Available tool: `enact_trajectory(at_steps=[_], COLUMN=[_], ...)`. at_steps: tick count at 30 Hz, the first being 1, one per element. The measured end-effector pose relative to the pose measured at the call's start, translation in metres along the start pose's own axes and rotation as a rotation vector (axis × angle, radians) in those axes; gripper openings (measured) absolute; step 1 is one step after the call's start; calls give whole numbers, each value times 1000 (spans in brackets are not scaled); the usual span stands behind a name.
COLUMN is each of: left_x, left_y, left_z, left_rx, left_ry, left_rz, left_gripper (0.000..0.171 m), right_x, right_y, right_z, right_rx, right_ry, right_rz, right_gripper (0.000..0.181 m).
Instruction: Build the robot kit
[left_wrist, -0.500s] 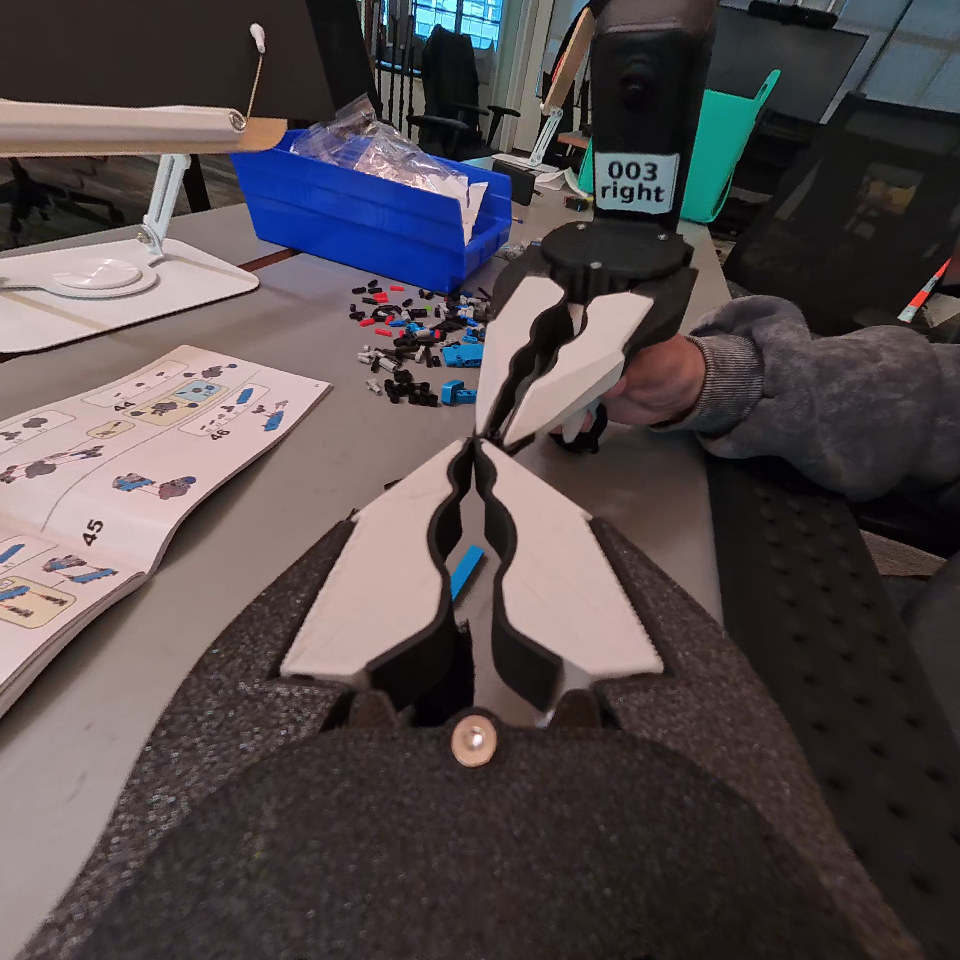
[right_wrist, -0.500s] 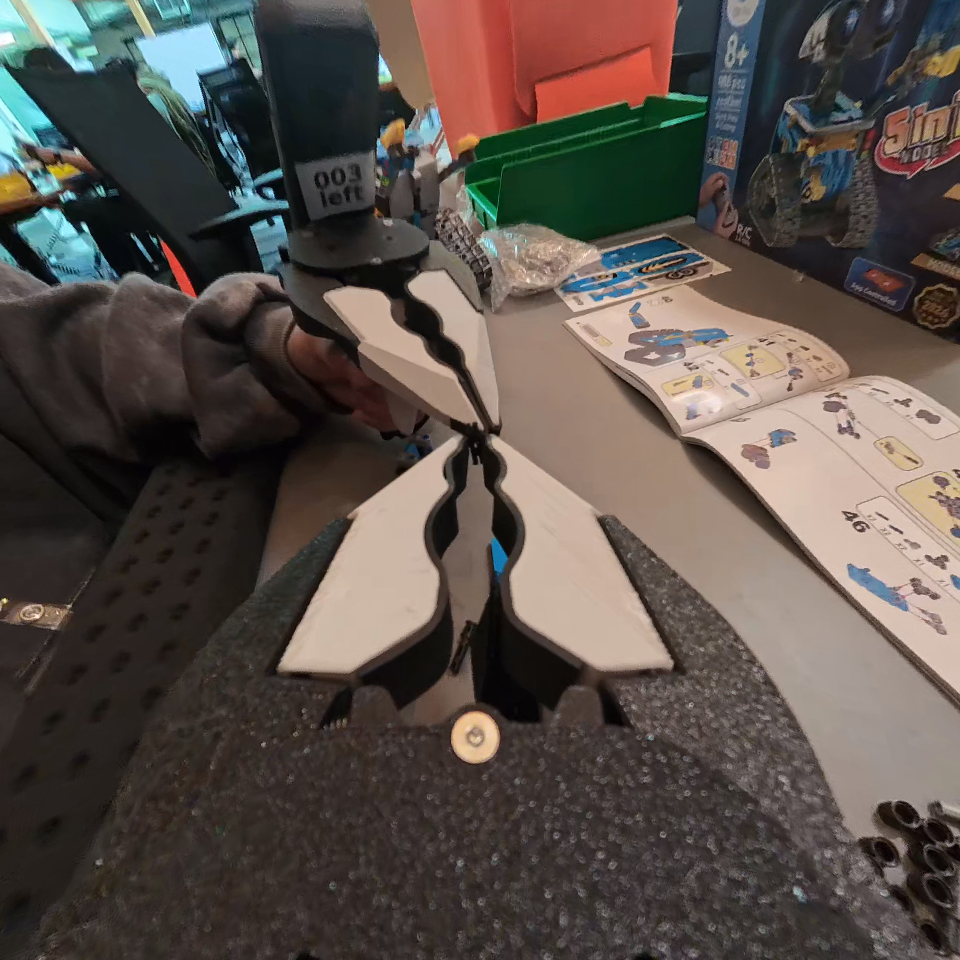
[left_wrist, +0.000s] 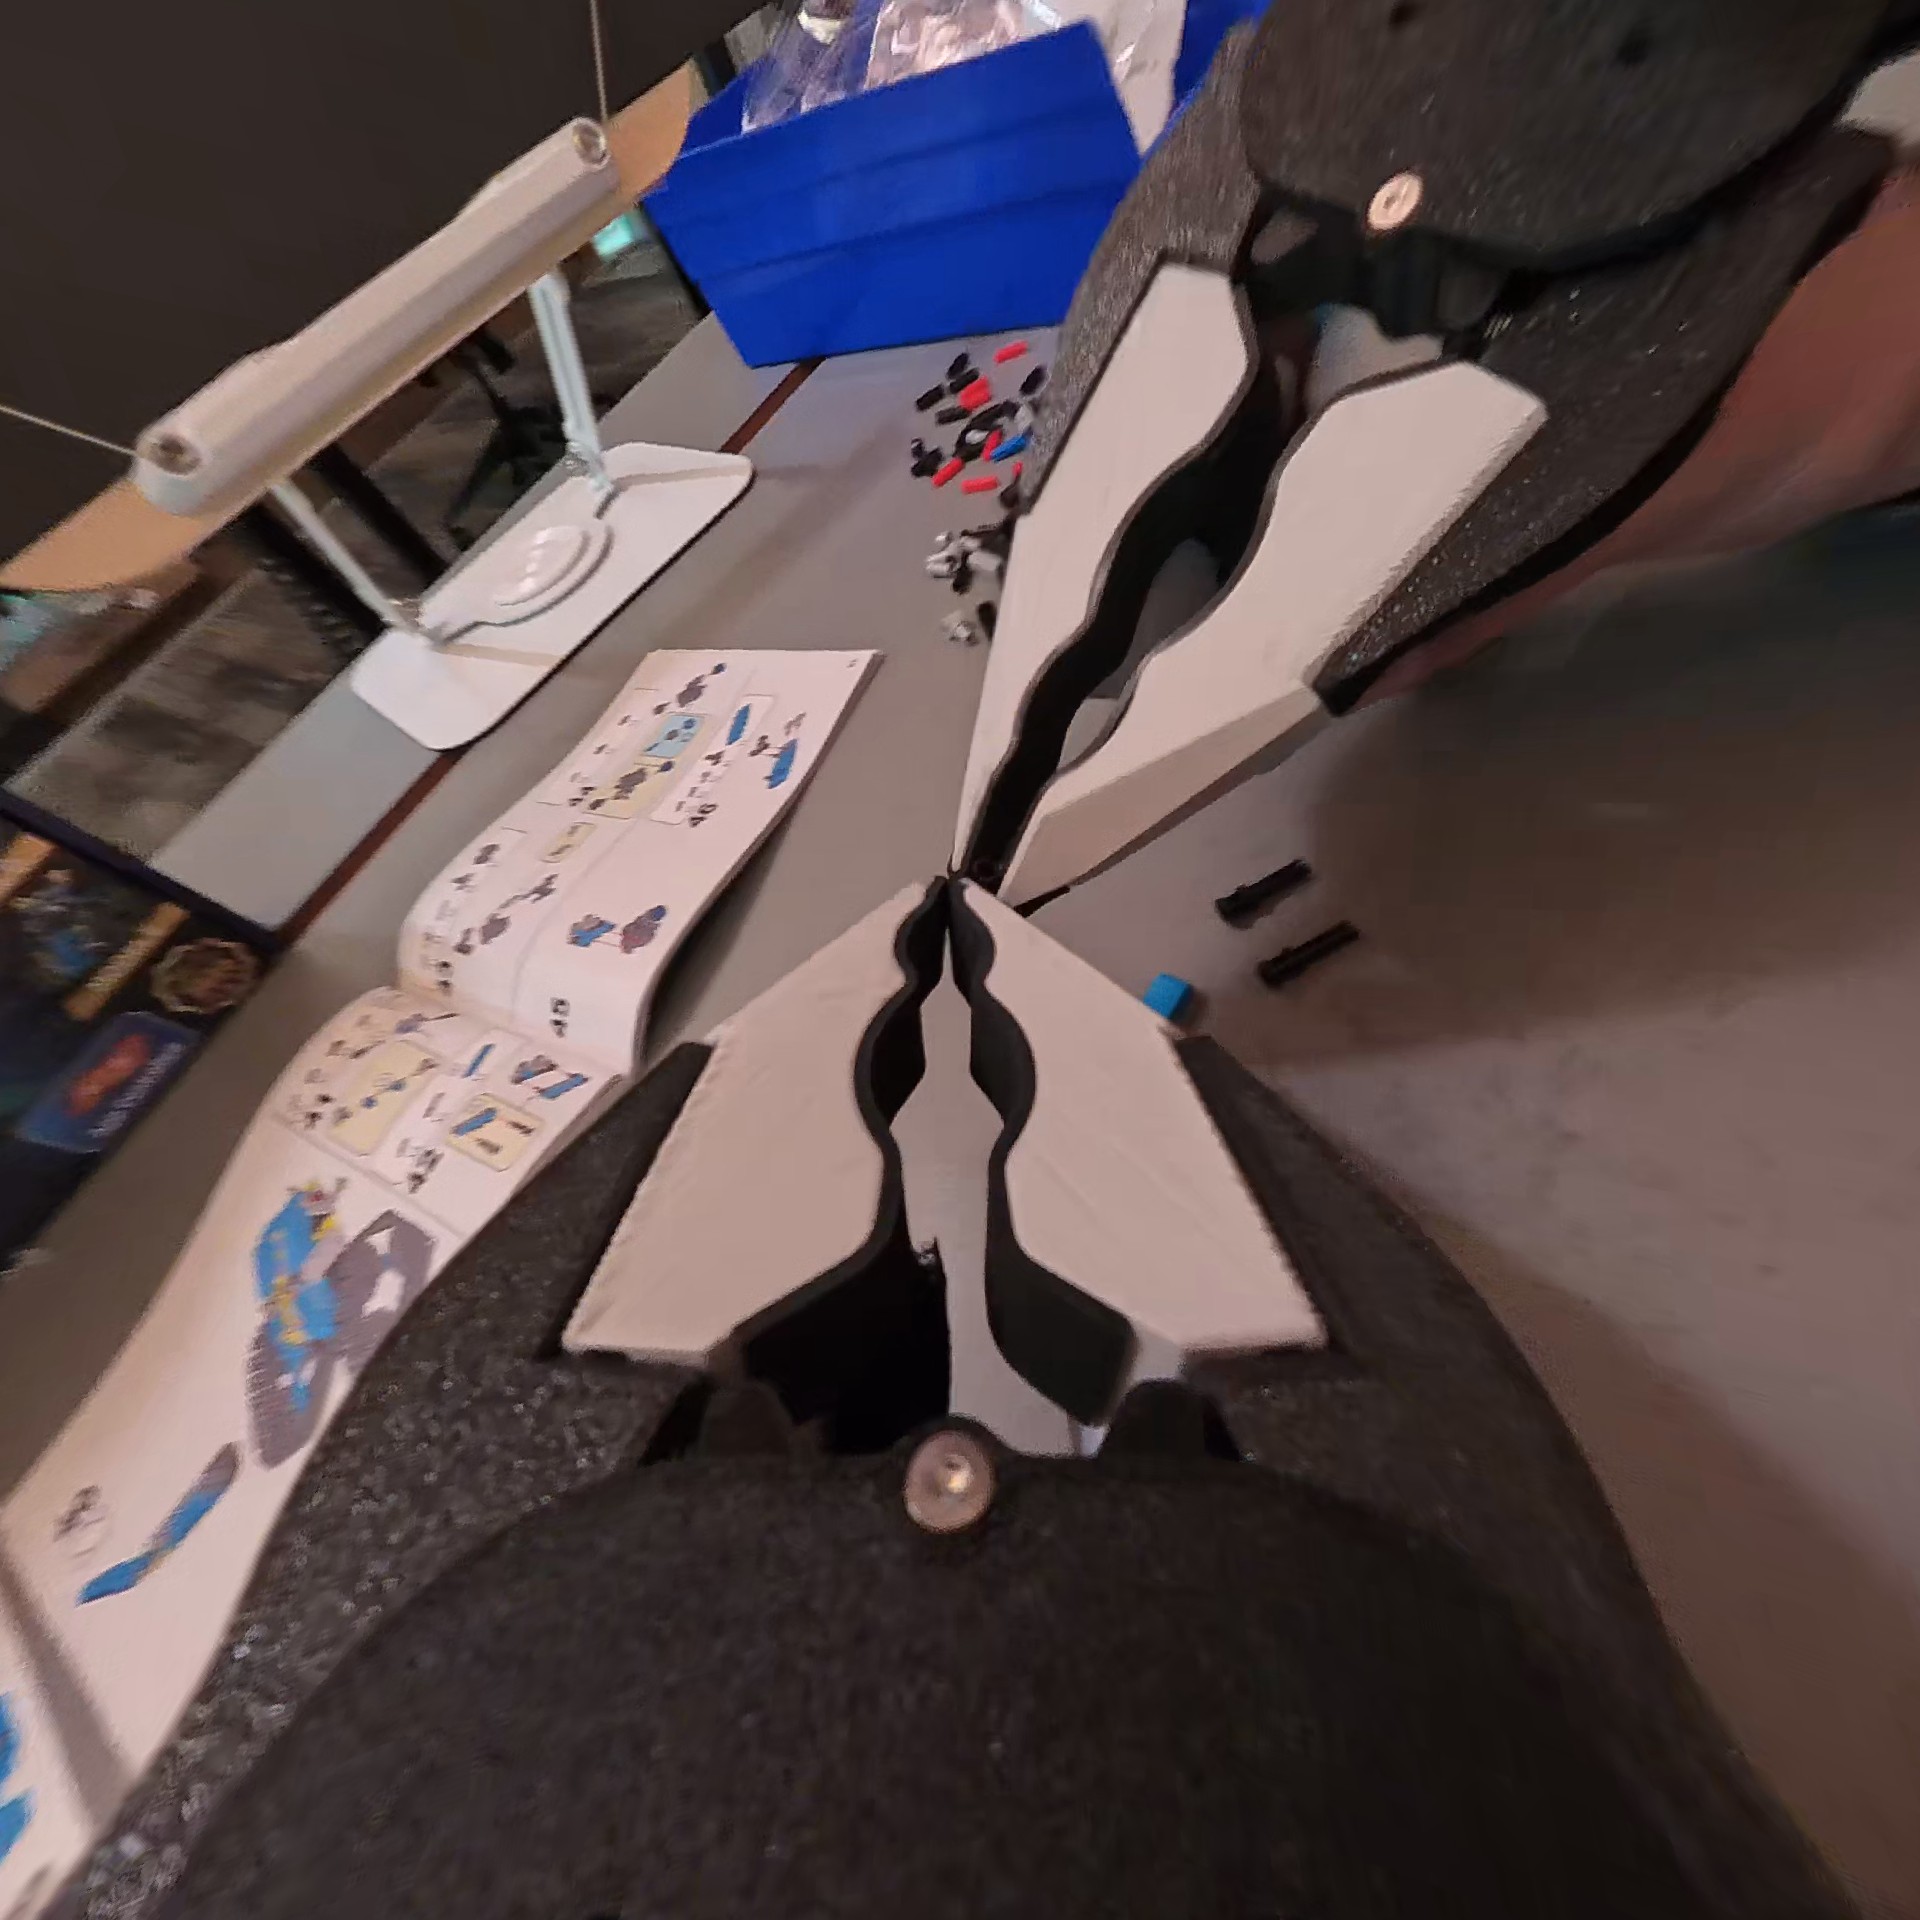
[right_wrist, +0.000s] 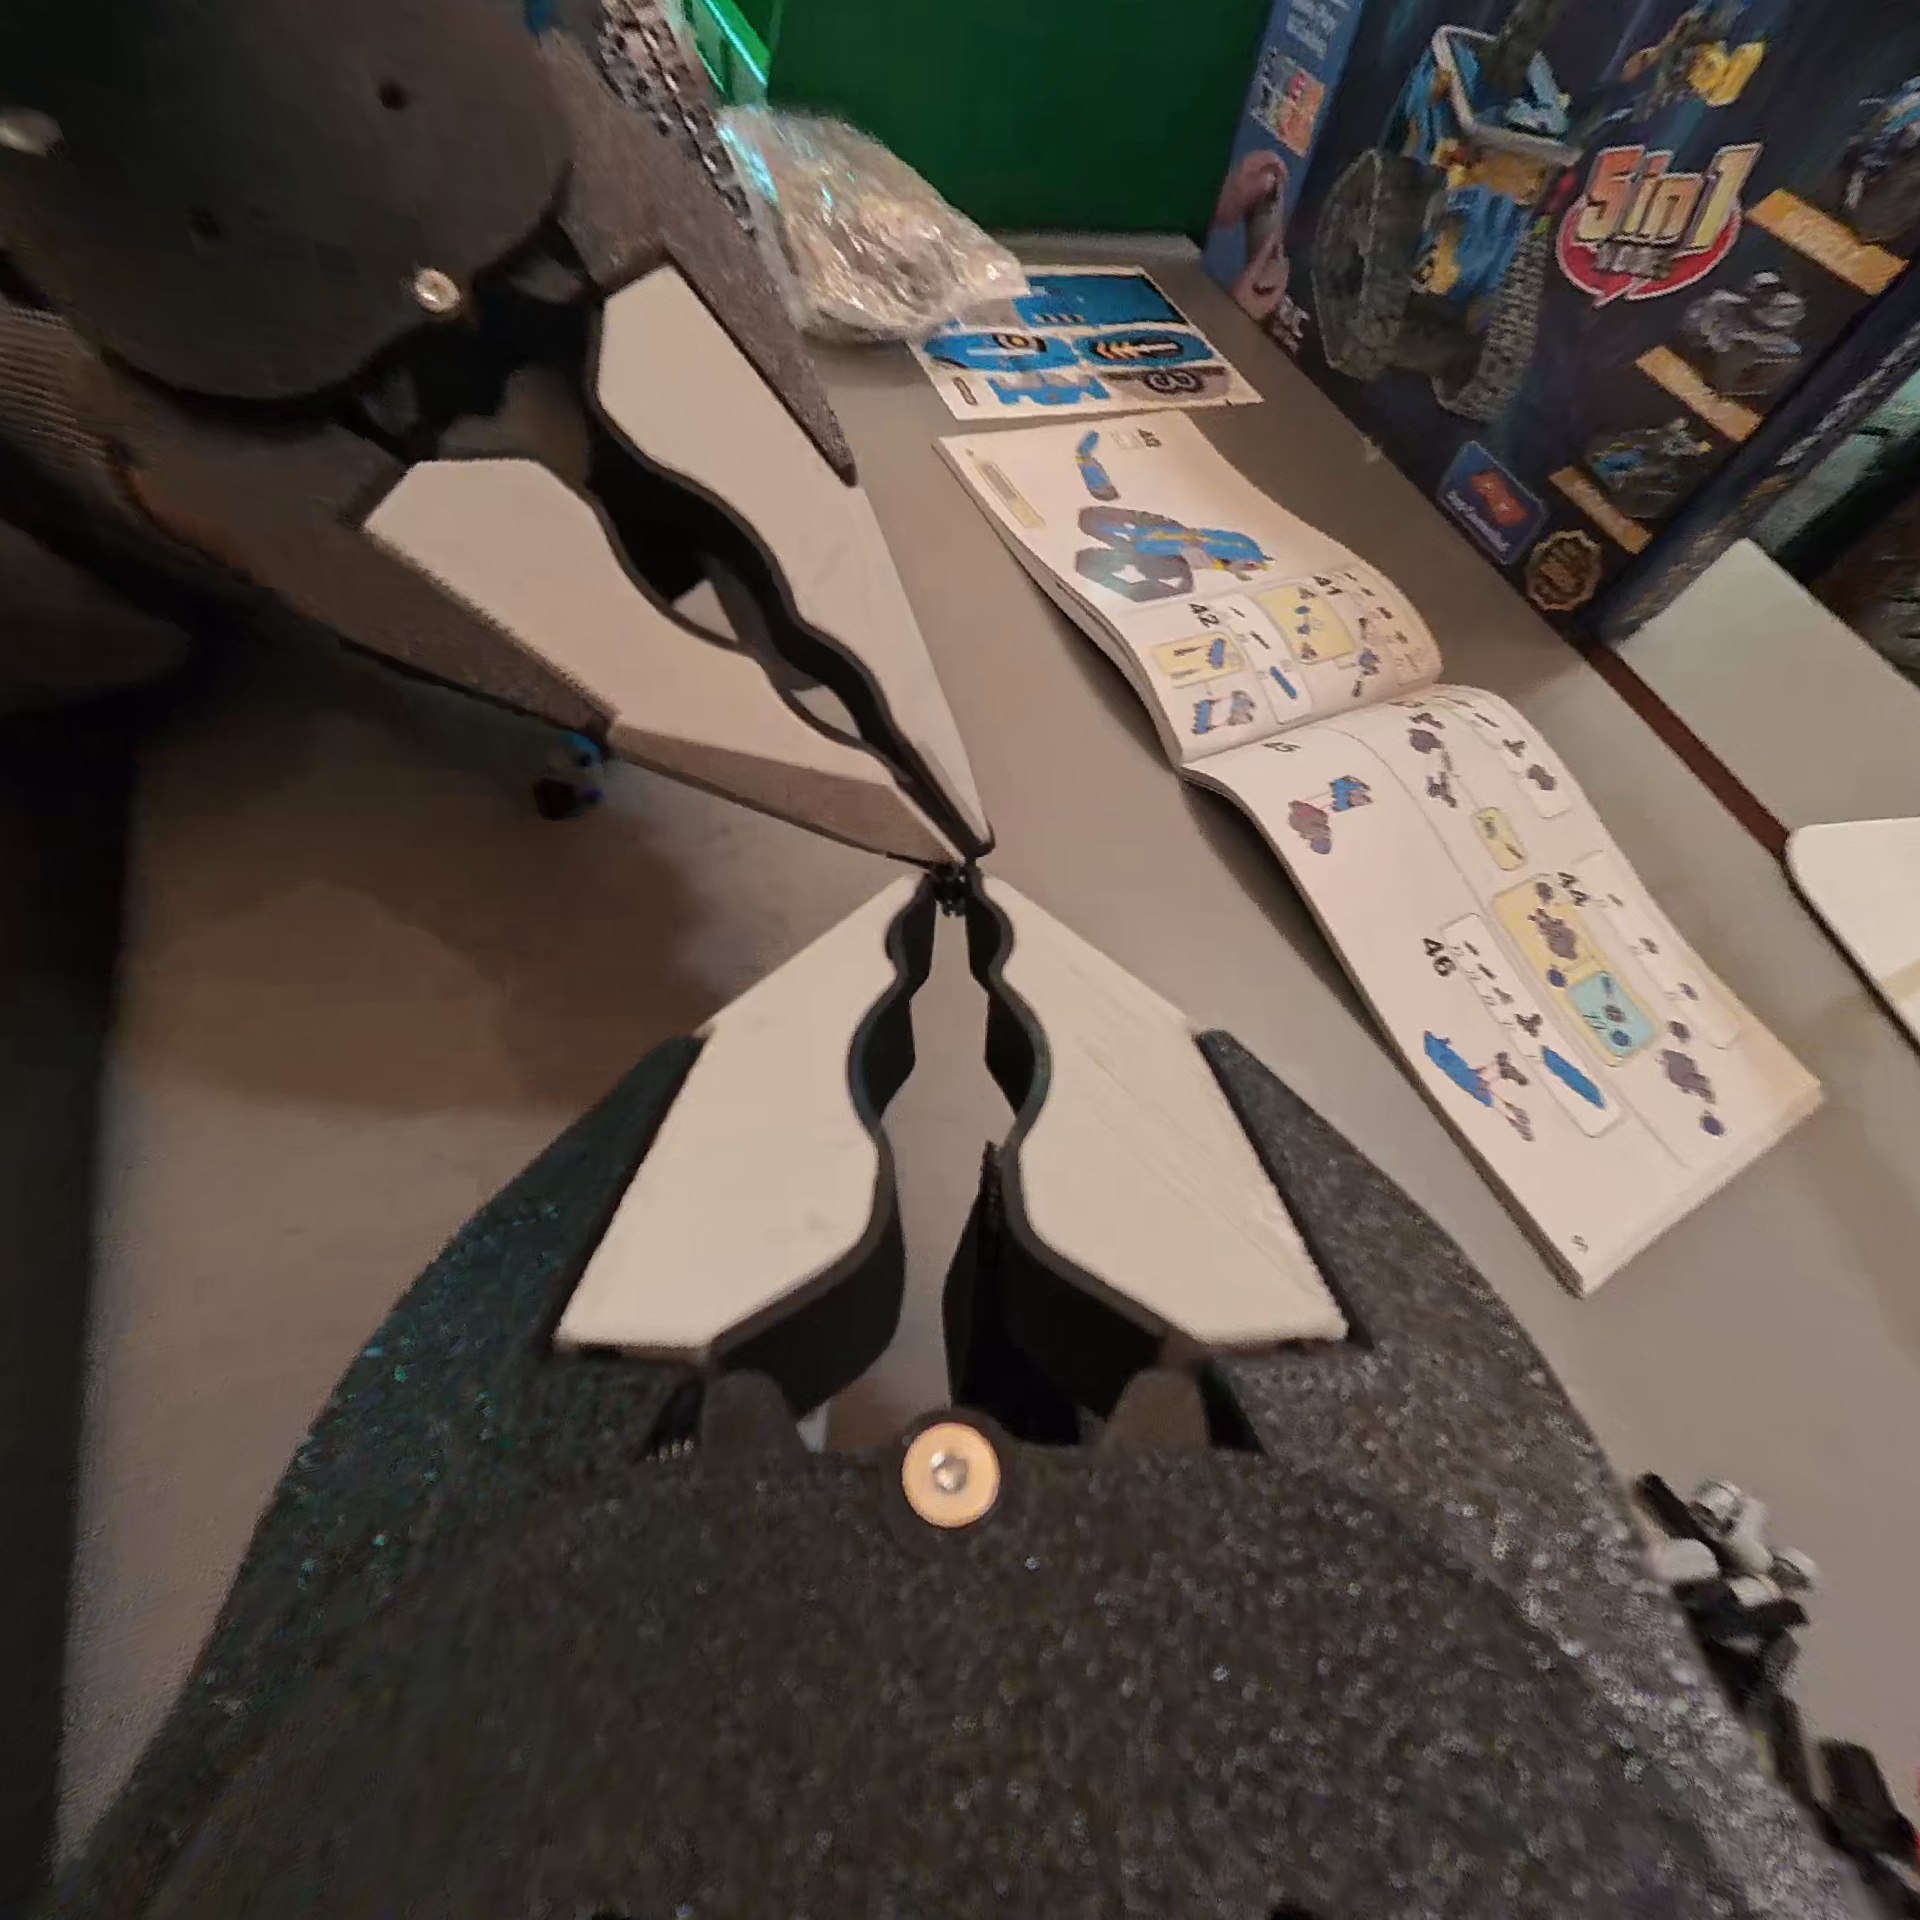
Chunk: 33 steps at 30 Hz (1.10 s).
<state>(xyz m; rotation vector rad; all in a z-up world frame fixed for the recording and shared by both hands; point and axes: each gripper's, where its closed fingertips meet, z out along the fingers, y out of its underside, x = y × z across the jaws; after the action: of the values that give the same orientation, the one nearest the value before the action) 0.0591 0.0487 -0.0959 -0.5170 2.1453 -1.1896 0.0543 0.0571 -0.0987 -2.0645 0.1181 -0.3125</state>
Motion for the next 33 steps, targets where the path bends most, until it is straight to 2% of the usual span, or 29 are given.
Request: enact_trajectory(at_steps=[5,9,11,14,17,20,21,23,27,30,31,33], left_x=[-4,-3,-1,0,1,28,34,41,44,44,48,48], left_y=[11,15,15,11,16,27,32,40,42,53,50,51], left_z=[8,10,10,7,2,-2,-1,2,10,18,18,17], left_rx=[-117,-171,-160,-95,-89,-189,-228,-279,-297,-331,-313,-321], left_ry=[-126,-183,-173,-65,78,311,348,378,392,390,411,405], left_rz=[152,271,263,132,-43,-132,-126,-89,-87,-119,-150,-163], left_gripper=[0,0,0,0,3,28,33,33,29,23,16,16], right_x=[6,6,6,5,14,11,8,2,-3,-5,-5,-6], right_y=[8,15,16,12,9,23,28,35,31,26,26,26], right_z=[9,13,12,7,-8,-17,-18,-23,-30,-29,-27,-24], right_rx=[-105,-163,-154,-76,-3,-26,-43,-71,-41,-22,-27,-27], right_ry=[130,154,132,19,-45,-134,-171,-238,-316,-315,-309,-311], right_rz=[-88,-107,-83,42,145,178,212,251,306,304,295,295], right_gripper=[5,5,4,4,4,4,4,4,4,4,5,5])
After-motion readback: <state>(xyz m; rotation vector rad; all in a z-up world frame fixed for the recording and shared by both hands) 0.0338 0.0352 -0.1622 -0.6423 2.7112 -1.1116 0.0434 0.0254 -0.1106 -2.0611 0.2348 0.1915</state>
